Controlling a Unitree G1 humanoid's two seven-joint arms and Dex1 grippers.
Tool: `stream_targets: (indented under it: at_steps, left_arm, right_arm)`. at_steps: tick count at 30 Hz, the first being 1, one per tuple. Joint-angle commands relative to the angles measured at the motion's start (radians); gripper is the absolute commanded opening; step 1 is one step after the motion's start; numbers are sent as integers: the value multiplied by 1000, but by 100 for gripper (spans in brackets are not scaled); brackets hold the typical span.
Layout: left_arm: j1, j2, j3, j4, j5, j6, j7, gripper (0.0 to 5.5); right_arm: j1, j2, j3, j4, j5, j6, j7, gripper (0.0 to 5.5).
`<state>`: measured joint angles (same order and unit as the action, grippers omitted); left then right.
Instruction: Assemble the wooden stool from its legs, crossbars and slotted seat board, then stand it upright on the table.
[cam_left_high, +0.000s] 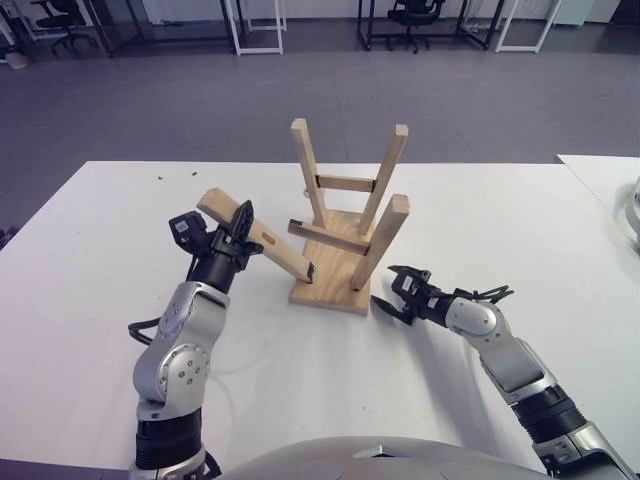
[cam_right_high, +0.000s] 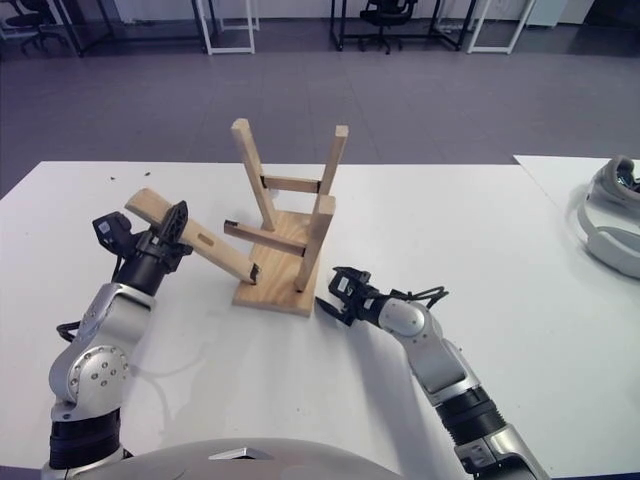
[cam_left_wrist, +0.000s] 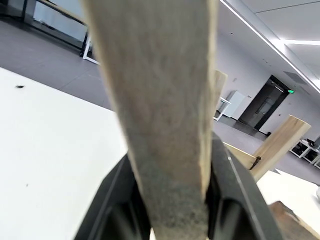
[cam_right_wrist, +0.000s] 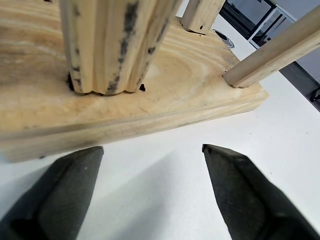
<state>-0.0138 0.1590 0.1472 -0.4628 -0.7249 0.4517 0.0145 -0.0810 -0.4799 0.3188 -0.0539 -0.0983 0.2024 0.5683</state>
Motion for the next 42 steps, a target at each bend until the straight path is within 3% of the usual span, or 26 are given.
stream_targets:
  at_steps: [1, 6, 16, 22, 25, 27, 29, 33, 36, 42]
  left_arm:
    - [-3, 69, 54, 3, -43, 161, 47, 102]
    - [-33, 105, 6, -6, -51, 301, 76, 102]
    - [-146, 93, -157, 52, 105, 304, 68, 102]
    - [-91, 75, -160, 4, 153, 304, 86, 102]
    - [-84, 79, -170, -9, 183, 298, 90, 102]
    - [-93, 70, -181, -5, 197, 298, 94, 102]
    - [-102, 61, -184, 4, 205, 300, 95, 102]
    - [-111, 53, -169, 20, 215, 298, 94, 102]
    - [-115, 39, -163, 31, 222, 293, 96, 102]
    - [-123, 24, -169, 34, 232, 295, 89, 102]
  right_arm:
    - [-4, -11, -11, -7, -12, -6, 10, 370]
    - [-13, 10, -19, -8, -20, -8, -4, 370]
    - [2, 53, -25, -33, -23, 0, -33, 370]
    - [0, 223, -532, -425, 554, 200, -233, 370]
    - [-168, 255, -592, -598, 832, 314, -384, 370]
    - [-311, 318, -517, -672, 936, 370, -508, 370]
    - [-408, 364, -373, -692, 883, 455, -614, 370]
    - [-590, 118, 102, -636, 385, 574, -606, 370]
    - [-716, 14, 333, -539, 168, 680, -538, 370]
    - [-710, 1, 554, -399, -14, 771, -423, 370]
